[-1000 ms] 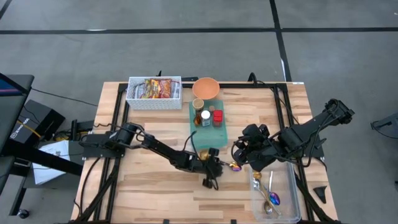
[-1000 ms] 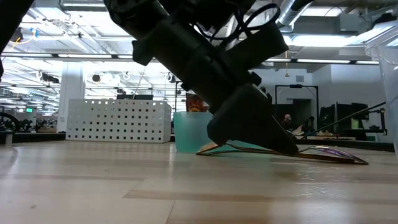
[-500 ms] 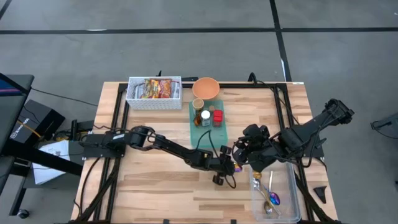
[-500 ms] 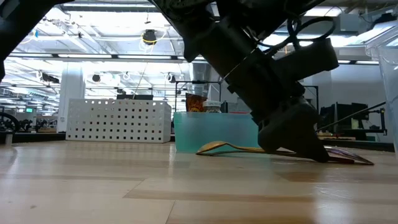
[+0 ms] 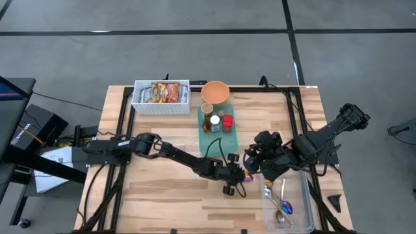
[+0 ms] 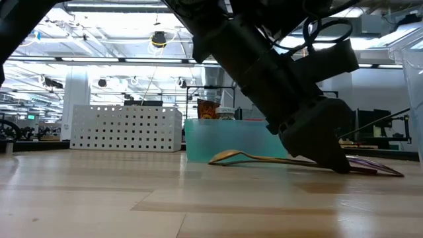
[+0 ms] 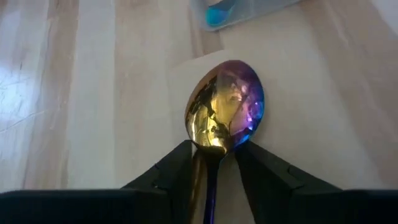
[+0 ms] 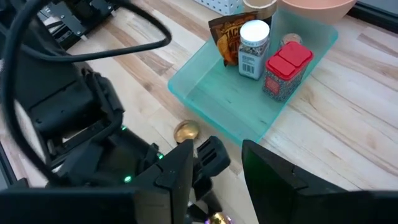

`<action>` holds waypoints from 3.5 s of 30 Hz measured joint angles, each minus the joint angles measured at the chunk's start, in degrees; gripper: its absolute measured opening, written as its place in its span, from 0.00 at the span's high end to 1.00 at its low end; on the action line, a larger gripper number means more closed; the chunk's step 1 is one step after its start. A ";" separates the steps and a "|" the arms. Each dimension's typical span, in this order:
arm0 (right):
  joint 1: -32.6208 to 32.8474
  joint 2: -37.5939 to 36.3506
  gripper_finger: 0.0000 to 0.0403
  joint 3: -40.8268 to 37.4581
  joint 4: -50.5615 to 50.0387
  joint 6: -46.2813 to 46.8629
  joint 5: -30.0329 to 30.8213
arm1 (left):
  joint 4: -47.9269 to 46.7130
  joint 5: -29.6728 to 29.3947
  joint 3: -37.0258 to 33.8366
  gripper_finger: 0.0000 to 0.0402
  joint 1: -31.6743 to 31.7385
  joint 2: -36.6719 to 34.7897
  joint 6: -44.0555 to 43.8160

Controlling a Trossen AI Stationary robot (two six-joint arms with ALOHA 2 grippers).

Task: Pick & Place Food Item
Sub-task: Put the blue spoon into the transparent bin

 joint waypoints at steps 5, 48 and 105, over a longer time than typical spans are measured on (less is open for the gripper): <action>0.20 0.00 0.67 0.00 0.24 0.01 -0.02 | -1.89 -0.38 -0.23 0.86 -1.32 -1.37 0.02; 2.56 0.00 0.67 0.00 7.25 -11.44 0.65 | 5.89 4.00 -18.85 1.00 0.43 -26.56 -33.08; -4.37 0.02 1.00 -0.02 -0.32 -24.35 -5.74 | -8.76 8.38 -18.82 0.61 5.40 -36.16 -34.37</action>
